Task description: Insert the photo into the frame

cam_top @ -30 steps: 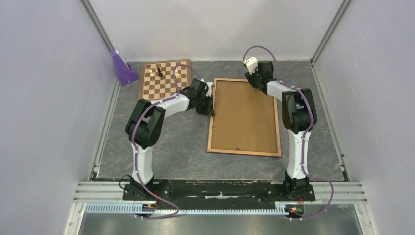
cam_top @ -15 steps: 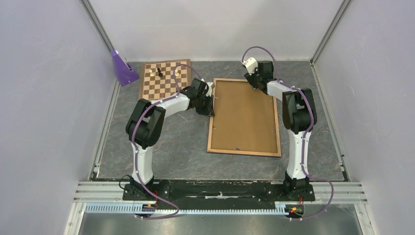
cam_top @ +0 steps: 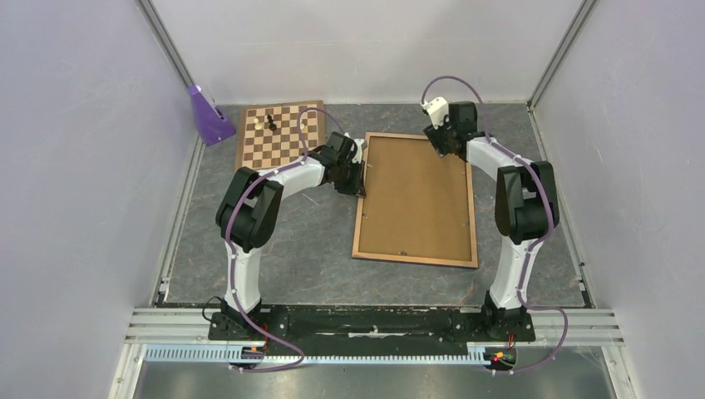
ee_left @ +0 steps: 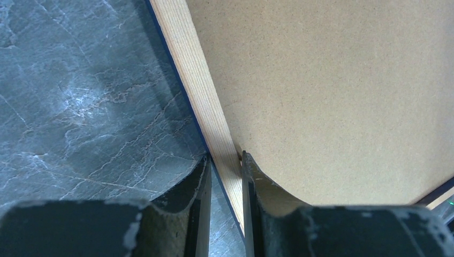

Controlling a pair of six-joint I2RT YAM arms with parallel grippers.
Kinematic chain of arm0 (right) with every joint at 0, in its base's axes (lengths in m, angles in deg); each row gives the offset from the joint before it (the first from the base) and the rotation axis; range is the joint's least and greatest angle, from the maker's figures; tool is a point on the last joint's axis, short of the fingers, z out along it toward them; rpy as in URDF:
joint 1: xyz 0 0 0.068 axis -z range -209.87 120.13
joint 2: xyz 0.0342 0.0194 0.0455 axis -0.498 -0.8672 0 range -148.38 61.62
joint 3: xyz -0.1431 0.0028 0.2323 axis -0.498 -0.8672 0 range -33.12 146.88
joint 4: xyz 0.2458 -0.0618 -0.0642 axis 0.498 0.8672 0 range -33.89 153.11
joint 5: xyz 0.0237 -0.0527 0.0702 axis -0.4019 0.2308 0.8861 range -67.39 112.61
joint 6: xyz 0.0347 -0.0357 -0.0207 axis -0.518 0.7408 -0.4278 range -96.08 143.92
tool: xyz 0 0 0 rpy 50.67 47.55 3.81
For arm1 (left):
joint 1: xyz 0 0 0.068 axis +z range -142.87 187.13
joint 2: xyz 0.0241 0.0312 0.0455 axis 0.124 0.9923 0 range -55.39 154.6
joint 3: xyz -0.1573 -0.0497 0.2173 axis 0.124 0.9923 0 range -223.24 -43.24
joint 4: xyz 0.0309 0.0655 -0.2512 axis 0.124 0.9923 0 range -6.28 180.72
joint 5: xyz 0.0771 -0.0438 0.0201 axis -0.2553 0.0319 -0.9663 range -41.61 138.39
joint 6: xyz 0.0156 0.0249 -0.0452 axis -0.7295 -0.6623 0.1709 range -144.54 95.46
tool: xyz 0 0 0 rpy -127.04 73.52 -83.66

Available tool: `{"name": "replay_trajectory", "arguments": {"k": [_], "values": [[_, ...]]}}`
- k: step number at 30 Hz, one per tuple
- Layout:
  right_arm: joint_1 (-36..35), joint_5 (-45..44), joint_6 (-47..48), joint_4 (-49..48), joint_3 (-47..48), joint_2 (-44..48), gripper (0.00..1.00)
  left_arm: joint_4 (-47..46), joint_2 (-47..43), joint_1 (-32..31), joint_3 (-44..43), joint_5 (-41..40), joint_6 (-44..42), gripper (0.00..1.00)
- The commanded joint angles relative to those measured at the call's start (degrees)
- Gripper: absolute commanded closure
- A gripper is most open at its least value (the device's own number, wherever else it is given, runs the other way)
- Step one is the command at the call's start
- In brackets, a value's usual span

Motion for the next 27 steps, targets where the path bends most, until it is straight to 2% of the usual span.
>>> {"name": "replay_trajectory", "arguments": {"k": [1, 16, 27], "values": [[1.27, -3.27, -2.37, -0.50, -0.08, 3.26, 0.43, 0.18, 0.57, -0.68, -2.04, 0.65, -5.44, 0.98], [1.10, -0.45, -5.44, -2.70, 5.98, -7.35, 0.44, 0.39, 0.63, -0.75, -2.31, 1.55, -5.44, 0.98], [-0.05, 0.23, -6.49, -3.66, 8.69, -11.02, 0.44, 0.31, 1.03, -0.74, -2.41, 1.61, -5.35, 0.98]]}}
